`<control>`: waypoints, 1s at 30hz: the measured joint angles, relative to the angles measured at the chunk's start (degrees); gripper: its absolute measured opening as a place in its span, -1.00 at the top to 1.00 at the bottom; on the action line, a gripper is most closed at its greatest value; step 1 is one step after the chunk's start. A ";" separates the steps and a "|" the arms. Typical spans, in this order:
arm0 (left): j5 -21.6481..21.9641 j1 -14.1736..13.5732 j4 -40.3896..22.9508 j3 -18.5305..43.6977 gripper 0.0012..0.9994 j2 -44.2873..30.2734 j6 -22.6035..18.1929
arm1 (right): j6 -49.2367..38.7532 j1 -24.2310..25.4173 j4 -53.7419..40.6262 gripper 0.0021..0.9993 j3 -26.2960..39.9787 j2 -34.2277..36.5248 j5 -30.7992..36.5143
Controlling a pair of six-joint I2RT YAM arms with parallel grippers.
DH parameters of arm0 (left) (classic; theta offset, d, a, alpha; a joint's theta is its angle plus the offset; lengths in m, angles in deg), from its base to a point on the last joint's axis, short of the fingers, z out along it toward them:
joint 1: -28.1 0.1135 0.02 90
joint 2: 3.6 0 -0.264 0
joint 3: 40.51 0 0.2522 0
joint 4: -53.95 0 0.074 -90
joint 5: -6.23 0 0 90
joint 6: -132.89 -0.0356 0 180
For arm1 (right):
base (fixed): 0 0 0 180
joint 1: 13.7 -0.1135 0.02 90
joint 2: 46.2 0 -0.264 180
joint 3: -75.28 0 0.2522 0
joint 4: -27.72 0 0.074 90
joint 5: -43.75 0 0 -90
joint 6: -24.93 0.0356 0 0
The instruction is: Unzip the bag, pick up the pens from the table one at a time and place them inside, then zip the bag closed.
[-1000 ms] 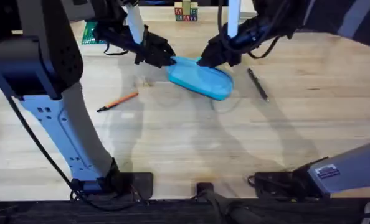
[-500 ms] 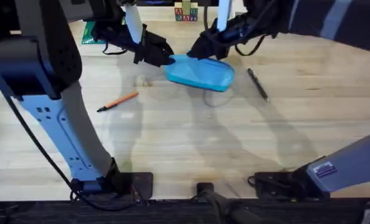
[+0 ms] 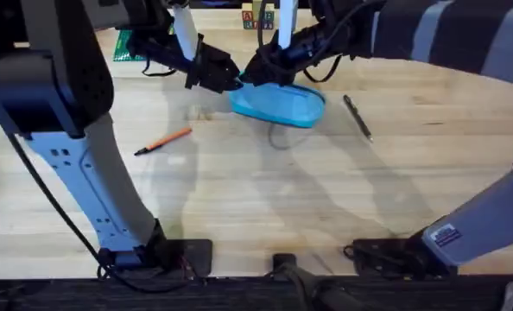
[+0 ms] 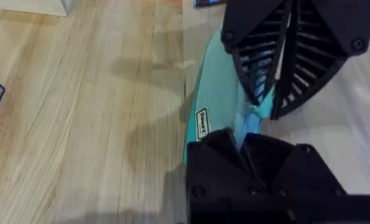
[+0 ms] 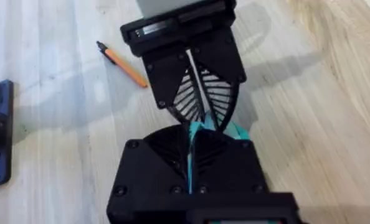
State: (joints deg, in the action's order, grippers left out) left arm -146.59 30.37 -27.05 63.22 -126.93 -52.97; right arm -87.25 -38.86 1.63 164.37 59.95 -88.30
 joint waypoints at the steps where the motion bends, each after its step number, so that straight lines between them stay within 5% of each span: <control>1: -0.02 0.00 0.00 0.00 0.92 0.00 0.00 | 0.51 -0.04 0.57 0.94 0.00 0.23 -0.04; 30: 0.00 -0.20 -0.03 0.00 0.92 0.00 0.00 | 3.06 -0.15 -3.05 0.86 0.13 0.64 -1.15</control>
State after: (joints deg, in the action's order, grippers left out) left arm -146.59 30.17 -27.08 63.22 -126.93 -52.97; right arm -84.19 -39.02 -1.42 164.50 60.59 -89.44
